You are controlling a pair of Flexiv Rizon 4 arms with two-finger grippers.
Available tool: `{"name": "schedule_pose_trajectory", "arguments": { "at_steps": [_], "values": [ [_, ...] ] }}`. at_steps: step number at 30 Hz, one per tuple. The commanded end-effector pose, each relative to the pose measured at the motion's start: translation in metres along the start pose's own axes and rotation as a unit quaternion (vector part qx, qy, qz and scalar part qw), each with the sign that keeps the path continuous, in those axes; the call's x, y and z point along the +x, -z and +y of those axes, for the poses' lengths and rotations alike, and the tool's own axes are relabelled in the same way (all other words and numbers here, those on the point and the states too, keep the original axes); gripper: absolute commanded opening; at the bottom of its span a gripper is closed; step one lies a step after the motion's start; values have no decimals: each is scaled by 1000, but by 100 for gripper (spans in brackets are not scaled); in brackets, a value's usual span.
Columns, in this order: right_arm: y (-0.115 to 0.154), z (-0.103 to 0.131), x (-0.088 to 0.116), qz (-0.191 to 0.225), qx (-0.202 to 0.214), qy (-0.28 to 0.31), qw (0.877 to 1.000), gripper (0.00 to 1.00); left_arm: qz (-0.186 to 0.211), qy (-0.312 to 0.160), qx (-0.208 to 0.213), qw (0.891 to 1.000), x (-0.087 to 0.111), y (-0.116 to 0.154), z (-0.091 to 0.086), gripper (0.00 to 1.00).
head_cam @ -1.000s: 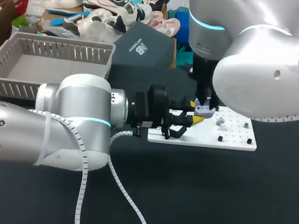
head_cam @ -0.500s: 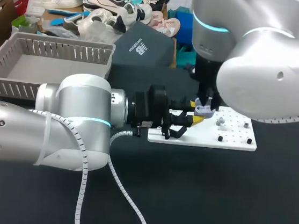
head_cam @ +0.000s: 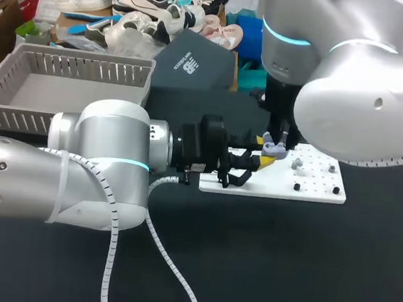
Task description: Pick up each earbud case from the left stands, insert the matching earbuds, close the lid, and place the case in the box.
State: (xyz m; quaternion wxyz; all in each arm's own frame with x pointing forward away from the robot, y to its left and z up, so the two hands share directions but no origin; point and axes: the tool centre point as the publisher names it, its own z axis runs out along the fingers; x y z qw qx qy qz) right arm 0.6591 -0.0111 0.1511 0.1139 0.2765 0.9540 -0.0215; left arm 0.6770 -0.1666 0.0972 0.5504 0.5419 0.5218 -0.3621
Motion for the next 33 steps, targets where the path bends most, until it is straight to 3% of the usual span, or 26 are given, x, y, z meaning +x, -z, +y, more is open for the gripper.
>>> {"name": "schedule_pose_trajectory", "arguments": {
  "at_steps": [1, 33],
  "values": [
    [-1, 0, 0, 0, -1, 0, 1000, 0, -1, -1, -4, 1000, 1, -1, -1, 0],
    [-12, 4, -1, 11, -4, 2, 1000, 0, -1, -1, -4, 1000, 1, -1, -1, 0]
  ]
}}
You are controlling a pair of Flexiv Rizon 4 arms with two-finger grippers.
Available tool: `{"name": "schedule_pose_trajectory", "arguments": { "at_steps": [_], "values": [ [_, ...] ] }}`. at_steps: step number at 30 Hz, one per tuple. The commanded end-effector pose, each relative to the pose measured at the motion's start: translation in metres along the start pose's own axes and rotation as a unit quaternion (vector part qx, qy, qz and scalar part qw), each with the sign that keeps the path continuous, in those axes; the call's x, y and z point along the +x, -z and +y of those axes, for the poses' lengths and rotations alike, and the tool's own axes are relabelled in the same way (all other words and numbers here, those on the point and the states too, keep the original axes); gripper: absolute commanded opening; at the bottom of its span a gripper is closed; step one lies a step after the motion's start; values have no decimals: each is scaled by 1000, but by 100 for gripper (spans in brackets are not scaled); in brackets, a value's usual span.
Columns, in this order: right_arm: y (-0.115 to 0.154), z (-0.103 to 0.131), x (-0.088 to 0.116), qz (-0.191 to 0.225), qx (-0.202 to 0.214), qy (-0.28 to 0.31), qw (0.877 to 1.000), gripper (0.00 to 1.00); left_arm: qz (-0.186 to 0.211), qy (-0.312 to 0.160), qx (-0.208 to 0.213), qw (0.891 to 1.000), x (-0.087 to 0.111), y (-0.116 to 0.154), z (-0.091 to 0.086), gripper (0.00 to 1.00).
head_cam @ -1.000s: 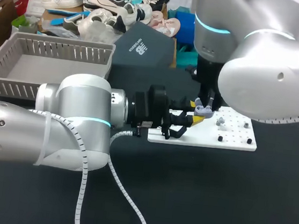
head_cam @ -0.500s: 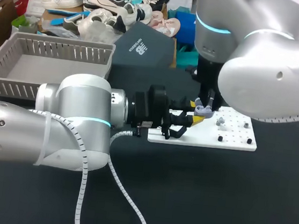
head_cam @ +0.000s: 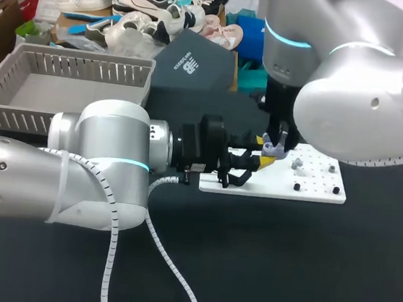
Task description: Pick up each earbud case from the left stands, insert the matching earbuds, close the lid, and place the case in the box.
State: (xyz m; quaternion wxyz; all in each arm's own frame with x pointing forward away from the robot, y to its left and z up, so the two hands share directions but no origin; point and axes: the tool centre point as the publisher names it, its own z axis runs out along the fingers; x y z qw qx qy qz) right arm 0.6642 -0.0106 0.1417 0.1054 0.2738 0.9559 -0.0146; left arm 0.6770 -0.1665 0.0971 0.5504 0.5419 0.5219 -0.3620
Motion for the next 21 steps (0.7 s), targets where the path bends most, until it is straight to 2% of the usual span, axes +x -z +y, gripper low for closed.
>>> {"name": "schedule_pose_trajectory", "arguments": {
  "at_steps": [1, 6, 8, 10, 16, 21],
  "values": [
    [-2, 1, 1, 1, 1, 0, 1000, 0, -1, -1, -4, 1000, 0, -1, -1, 0],
    [-4, 1, 2, 6, 0, -1, 1000, 1, -1, -1, -4, 1000, 0, -1, -1, 0],
    [-4, 1, 3, 7, 0, -1, 1000, 30, -1, -1, -4, 1000, 0, -1, -1, 0],
    [-3, 1, 4, 9, 0, 0, 1000, 40, -1, -1, -4, 1000, 0, -1, -1, 0],
    [4, -1, 10, 5, -8, 3, 1000, 42, -1, -1, -4, 1000, 0, -1, -1, 0],
    [20, -10, 31, -20, -22, 24, 999, 41, -1, -1, -4, 1000, 0, -1, -1, 0]
  ]
}}
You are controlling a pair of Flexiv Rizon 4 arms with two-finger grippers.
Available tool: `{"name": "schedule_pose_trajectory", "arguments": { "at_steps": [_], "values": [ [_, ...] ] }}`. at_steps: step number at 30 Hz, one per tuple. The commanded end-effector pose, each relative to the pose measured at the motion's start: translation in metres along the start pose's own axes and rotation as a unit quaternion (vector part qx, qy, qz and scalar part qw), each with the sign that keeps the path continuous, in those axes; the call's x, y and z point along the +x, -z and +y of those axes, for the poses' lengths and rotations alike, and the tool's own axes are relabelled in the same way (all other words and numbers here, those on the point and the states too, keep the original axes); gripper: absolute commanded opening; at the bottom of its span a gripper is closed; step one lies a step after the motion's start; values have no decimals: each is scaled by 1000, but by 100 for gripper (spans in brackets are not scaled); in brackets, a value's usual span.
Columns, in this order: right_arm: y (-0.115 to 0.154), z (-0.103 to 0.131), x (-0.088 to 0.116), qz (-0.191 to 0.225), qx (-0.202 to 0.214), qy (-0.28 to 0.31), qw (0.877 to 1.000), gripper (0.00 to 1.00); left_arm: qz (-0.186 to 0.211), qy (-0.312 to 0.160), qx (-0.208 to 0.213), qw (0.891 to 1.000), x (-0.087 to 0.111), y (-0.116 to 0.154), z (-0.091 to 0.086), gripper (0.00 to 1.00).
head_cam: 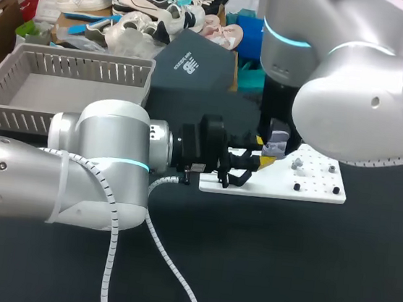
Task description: Pick up each earbud case from the left stands, insert the matching earbuds, close the lid, and place the case in the box.
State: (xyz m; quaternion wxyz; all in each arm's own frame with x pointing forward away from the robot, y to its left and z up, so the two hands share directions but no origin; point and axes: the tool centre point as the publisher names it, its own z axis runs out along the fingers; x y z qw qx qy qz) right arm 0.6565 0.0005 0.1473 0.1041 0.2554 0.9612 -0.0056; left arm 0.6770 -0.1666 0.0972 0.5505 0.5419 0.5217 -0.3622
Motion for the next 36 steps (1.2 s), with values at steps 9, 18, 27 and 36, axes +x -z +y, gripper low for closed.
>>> {"name": "schedule_pose_trajectory", "arguments": {
  "at_steps": [9, 18, 27, 36],
  "values": [
    [19, -59, 57, -62, -12, 39, 997, 36, -1, -1, -4, 1000, 1, -1, -1, 0],
    [-8, -94, 57, -61, -17, 50, 997, 43, -1, -1, -4, 1000, 1, -1, -1, 0],
    [-44, -106, 27, -64, -66, 53, 994, 45, -1, -1, -4, 1000, 1, -1, -1, 0],
    [-62, -103, -8, -66, -134, 53, 987, 44, -1, -1, -4, 1000, 1, -1, -1, 0]
  ]
}}
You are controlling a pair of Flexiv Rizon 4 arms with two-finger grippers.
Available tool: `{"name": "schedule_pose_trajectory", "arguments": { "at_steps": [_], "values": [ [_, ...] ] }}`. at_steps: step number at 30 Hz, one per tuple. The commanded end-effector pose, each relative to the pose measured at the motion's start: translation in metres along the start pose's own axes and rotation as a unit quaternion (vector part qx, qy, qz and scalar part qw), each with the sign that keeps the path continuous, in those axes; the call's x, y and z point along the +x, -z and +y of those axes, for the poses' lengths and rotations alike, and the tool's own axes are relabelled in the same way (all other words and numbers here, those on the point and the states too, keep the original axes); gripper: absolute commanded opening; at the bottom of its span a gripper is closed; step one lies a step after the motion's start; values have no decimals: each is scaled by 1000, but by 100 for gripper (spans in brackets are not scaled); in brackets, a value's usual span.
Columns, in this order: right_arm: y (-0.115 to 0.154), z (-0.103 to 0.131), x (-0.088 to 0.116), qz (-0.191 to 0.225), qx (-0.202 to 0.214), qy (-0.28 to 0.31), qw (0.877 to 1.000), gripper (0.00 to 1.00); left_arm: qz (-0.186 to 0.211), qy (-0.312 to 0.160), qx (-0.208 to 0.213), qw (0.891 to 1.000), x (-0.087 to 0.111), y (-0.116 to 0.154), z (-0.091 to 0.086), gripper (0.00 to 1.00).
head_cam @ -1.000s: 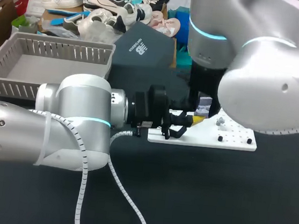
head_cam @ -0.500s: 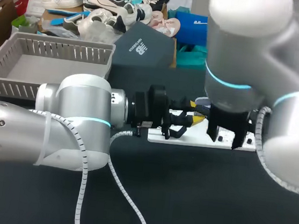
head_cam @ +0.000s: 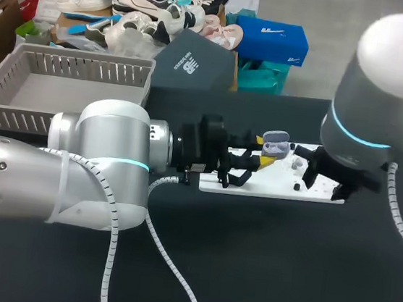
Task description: Pick up each earbud case from the left stands, insert the matching earbuds, close the lid, and place the case in the box.
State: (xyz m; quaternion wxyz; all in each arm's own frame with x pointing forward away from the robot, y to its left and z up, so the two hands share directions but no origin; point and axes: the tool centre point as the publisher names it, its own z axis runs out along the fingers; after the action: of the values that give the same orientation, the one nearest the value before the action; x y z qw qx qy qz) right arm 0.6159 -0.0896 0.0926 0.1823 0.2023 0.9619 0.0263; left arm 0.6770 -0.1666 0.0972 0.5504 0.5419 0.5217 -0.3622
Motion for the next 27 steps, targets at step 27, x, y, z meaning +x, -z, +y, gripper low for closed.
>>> {"name": "schedule_pose_trajectory", "arguments": {
  "at_steps": [27],
  "values": [
    [-54, 33, -38, 31, -98, 30, 994, 41, -43, -38, 11, 998, -6, 49, 35, 0]
  ]
}}
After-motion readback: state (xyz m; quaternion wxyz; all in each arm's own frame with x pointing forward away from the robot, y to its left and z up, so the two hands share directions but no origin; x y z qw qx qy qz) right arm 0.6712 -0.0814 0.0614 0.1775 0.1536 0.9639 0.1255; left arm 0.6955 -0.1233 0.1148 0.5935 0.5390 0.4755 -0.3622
